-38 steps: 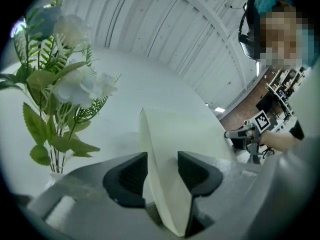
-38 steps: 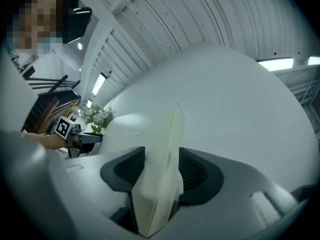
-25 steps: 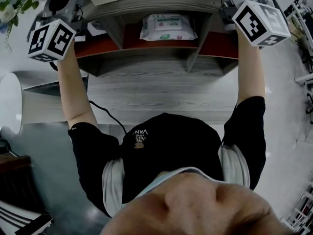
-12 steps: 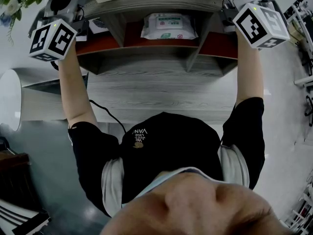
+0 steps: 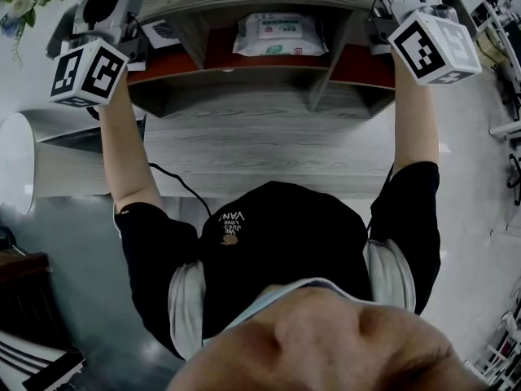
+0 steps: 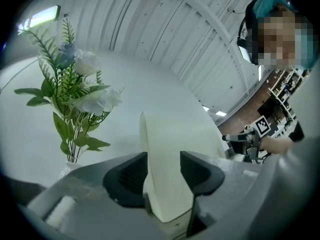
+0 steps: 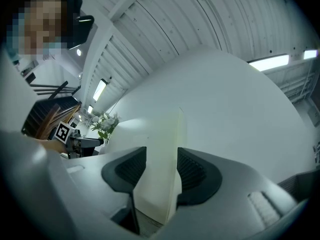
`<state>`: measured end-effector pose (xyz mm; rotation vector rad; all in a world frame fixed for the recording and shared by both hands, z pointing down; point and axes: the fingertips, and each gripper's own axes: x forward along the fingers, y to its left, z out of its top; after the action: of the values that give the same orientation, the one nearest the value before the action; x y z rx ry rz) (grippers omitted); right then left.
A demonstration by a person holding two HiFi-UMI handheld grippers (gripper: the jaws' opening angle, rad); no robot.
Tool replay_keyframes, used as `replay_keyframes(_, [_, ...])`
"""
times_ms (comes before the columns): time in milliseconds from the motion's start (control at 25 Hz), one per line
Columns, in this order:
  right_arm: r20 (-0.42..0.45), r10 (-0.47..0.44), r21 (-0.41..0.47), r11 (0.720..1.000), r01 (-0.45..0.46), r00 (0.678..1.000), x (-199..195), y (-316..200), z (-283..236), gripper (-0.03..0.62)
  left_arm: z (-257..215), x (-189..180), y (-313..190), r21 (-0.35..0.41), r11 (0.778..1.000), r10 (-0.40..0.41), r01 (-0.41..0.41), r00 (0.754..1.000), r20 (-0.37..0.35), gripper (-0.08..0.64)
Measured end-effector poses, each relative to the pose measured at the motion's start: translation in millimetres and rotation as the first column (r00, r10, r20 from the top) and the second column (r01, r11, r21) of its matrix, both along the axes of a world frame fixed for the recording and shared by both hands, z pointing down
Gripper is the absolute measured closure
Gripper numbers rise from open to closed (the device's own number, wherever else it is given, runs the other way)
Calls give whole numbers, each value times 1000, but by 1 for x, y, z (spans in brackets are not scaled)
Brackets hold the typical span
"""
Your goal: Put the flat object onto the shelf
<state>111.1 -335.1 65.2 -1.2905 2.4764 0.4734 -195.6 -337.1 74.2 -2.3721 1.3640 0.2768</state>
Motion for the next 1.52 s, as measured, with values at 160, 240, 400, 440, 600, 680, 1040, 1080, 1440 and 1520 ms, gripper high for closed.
replay_keyframes(160, [9,10,18,1000,-11,1000,2,10,1,463,5,0,8,0,1000,-7,7,1000,4,394])
replay_keyframes(240, [14,3,20,1000,-4,1000,1,14,2,466,6,-1,13,6,1000,-7,7,1000,-5,416])
replay_keyframes(400, [17,2,22,1000,-2,1000,0,22,5,486,11,-2,22,6,1000,-5,5,1000,-15,438])
replay_keyframes(440, [19,2,22,1000,-2,1000,0,24,6,492,12,-2,23,5,1000,-4,4,1000,-16,447])
replay_keyframes(600, [23,-7,9,1000,7,1000,-4,31,13,505,19,-2,33,1,1000,2,-2,1000,-11,459])
replay_keyframes(680, [23,-11,4,1000,11,1000,-6,36,16,526,21,0,40,-3,1000,7,-7,1000,-17,460])
replay_keyframes(1040, [29,-32,-16,999,32,999,-17,61,30,584,36,0,68,-1,1000,30,-30,998,-58,544])
replay_keyframes(1080, [30,-32,-18,999,33,999,-18,64,31,586,38,0,70,-5,999,34,-34,998,-61,550])
replay_keyframes(1440, [37,-17,-64,998,20,999,-19,87,53,591,54,3,94,-28,997,68,-70,996,-65,558])
replay_keyframes(1520, [41,-11,-75,997,14,999,-19,90,59,591,59,3,97,-38,997,67,-70,996,-65,558])
